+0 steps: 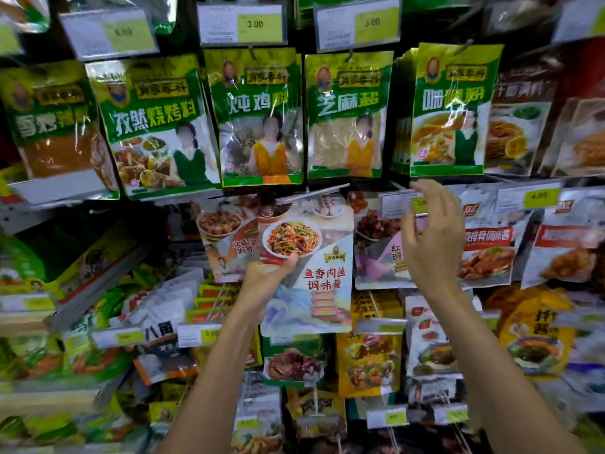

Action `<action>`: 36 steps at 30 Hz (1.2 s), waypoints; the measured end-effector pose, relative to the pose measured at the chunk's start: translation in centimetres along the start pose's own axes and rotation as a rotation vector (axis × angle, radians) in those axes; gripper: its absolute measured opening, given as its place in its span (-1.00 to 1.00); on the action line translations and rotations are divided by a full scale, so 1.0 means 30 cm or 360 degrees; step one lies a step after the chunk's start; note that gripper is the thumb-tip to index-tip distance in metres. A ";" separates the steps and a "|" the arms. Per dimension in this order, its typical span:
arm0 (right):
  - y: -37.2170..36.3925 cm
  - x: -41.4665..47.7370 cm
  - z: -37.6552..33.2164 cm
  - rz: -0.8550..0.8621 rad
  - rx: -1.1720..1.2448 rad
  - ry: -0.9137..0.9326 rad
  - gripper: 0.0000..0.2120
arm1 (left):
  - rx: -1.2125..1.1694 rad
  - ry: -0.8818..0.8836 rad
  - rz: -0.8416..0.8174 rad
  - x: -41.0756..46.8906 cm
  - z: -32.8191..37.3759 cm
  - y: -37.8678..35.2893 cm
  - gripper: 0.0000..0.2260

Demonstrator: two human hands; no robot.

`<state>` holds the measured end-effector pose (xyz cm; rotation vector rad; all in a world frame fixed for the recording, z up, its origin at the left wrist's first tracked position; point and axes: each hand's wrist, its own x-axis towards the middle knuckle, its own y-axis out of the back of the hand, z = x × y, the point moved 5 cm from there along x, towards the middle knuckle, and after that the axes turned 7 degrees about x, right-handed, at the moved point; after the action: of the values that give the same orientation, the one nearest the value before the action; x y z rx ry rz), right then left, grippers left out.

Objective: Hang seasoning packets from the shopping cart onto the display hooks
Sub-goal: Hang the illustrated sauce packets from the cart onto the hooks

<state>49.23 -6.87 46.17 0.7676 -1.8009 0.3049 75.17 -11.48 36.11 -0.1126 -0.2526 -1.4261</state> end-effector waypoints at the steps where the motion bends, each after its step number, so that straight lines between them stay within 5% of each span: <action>1: -0.010 0.016 0.020 -0.0081 -0.0074 0.0006 -0.68 | 0.0011 0.0001 0.0018 0.009 0.004 -0.013 -0.64; 4: -0.056 0.035 0.078 -0.0306 -0.0266 0.0023 -0.58 | 0.0079 0.0115 0.0121 0.031 -0.012 -0.034 -0.66; 7: -0.085 0.038 0.108 -0.0368 -0.0344 0.0071 -0.55 | 0.0162 0.0207 0.0260 0.046 -0.016 -0.036 -0.46; 10: -0.094 0.037 0.121 -0.0338 -0.0358 0.0099 -0.56 | 0.0209 0.0263 0.0263 0.061 -0.003 -0.053 -0.44; 15: -0.094 0.024 0.127 -0.0212 -0.0364 0.0218 -0.58 | 0.0129 0.0393 0.0320 0.075 -0.035 -0.046 -0.66; 23: -0.112 0.002 0.132 -0.0103 -0.0355 0.0296 -0.54 | 0.0275 0.0425 0.0890 0.082 -0.008 -0.064 -0.54; 36: -0.093 -0.020 0.133 -0.0185 -0.0347 0.0290 -0.49 | 0.0220 0.0325 0.0999 0.082 0.015 -0.127 -0.44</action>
<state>48.12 -10.97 43.71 0.6646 -1.5810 0.0960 71.65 -14.30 36.86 0.0655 -0.1281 -0.7853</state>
